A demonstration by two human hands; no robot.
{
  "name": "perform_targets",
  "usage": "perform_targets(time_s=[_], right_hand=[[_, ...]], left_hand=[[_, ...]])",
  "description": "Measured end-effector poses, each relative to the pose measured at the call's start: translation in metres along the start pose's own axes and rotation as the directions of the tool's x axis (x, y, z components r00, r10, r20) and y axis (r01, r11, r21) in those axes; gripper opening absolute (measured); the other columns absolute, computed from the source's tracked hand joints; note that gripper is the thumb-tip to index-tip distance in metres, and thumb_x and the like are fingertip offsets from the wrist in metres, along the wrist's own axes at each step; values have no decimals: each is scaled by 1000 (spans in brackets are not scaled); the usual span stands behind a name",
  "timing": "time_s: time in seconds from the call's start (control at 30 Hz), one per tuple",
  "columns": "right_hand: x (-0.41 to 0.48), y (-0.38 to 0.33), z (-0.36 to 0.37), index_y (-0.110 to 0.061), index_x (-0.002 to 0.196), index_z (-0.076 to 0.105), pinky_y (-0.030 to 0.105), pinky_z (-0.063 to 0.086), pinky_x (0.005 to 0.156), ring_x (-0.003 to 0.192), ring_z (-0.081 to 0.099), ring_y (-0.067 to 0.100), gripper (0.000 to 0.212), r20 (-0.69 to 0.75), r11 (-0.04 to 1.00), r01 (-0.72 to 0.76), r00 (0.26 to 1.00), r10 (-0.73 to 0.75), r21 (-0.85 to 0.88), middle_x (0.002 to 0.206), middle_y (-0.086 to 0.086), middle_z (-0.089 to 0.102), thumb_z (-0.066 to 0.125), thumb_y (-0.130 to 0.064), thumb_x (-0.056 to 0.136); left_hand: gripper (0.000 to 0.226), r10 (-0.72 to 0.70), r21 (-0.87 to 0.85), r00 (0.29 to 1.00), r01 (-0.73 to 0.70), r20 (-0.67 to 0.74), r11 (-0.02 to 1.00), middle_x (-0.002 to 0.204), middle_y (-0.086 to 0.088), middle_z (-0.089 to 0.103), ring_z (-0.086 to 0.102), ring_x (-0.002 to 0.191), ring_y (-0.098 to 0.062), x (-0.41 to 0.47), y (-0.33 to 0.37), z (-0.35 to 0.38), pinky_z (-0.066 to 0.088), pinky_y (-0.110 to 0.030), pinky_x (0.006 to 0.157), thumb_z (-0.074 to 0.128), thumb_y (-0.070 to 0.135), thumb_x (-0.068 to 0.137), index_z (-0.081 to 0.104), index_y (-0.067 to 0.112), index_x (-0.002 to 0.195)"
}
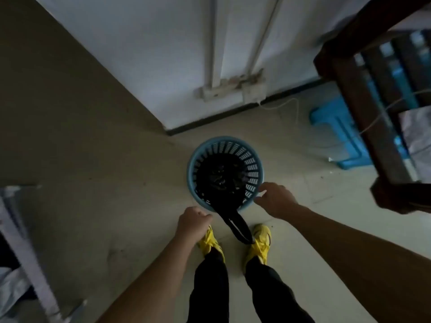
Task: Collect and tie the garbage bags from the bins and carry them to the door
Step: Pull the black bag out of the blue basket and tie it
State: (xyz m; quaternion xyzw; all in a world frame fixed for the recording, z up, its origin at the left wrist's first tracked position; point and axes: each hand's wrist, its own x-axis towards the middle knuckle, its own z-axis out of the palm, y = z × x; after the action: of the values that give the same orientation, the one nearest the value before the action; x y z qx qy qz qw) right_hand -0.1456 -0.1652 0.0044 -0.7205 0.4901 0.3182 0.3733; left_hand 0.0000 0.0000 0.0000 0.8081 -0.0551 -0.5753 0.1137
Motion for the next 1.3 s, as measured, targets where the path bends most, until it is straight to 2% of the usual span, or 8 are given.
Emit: perform_targets(time_s=[0.17,0.3,0.5,0.6,0.73,0.87,1.0,1.3], right_hand=[[77,14,47,-27,115,63,29,48,72,98,62,27,28,-27,998,-44,999,43,-52,110,6,68,56,-35,89],[134,16,76,-29,122,59,36,50,85,109,60,27,34,-106,971,103,986,-128,-214,126,1,62,50,-20,91],[199,21,108,-33,150,18,41,49,88,113,59,33,78,64,836,262,962,-265,-483,150,3,31,61,-27,85],[206,26,117,-26,131,51,40,50,85,106,62,30,45,13,844,180,980,-201,-505,120,6,61,57,-20,87],[192,30,111,-17,106,68,36,52,76,95,65,30,26,-83,920,104,986,-146,-378,102,9,68,53,-13,86],[171,27,86,-20,107,68,30,44,68,88,61,28,29,-190,980,56,977,-94,-192,103,7,67,49,-12,86],[149,24,53,-21,105,70,31,46,70,82,57,27,30,-283,996,49,957,-69,-78,99,9,68,49,-10,86],[56,29,0,-13,90,72,28,39,64,77,59,32,24,-360,988,51,933,5,145,79,11,62,50,-7,82]], left_hand=[[31,-119,-162,993,117,-6,980,78,-14,71,69,68,-30,73,-15,41,59,-41,67,63,38,83,64,7,79],[40,-261,-193,965,258,11,947,72,-4,62,63,65,-22,126,-24,73,58,-36,72,65,51,80,57,13,71],[28,-333,-258,931,362,151,896,65,-8,67,62,52,-21,166,-50,115,48,-27,48,69,31,77,65,6,89],[12,-307,-346,945,328,117,879,69,-9,64,58,57,-22,171,-56,120,47,-30,53,62,16,83,63,7,91],[15,-301,-419,953,277,8,865,81,-13,66,65,72,-29,159,-60,114,57,-40,65,52,8,87,63,7,97],[15,-218,-392,958,131,-187,911,73,-13,58,56,55,-26,130,-51,93,43,-23,42,42,2,90,57,4,87],[22,-85,-268,930,-14,-356,963,74,-17,58,63,80,-39,106,-37,72,38,-29,59,49,12,93,49,11,71],[31,159,-133,822,-273,-548,953,64,-10,55,53,64,-28,7,-6,19,39,-32,59,55,17,93,51,9,64]])
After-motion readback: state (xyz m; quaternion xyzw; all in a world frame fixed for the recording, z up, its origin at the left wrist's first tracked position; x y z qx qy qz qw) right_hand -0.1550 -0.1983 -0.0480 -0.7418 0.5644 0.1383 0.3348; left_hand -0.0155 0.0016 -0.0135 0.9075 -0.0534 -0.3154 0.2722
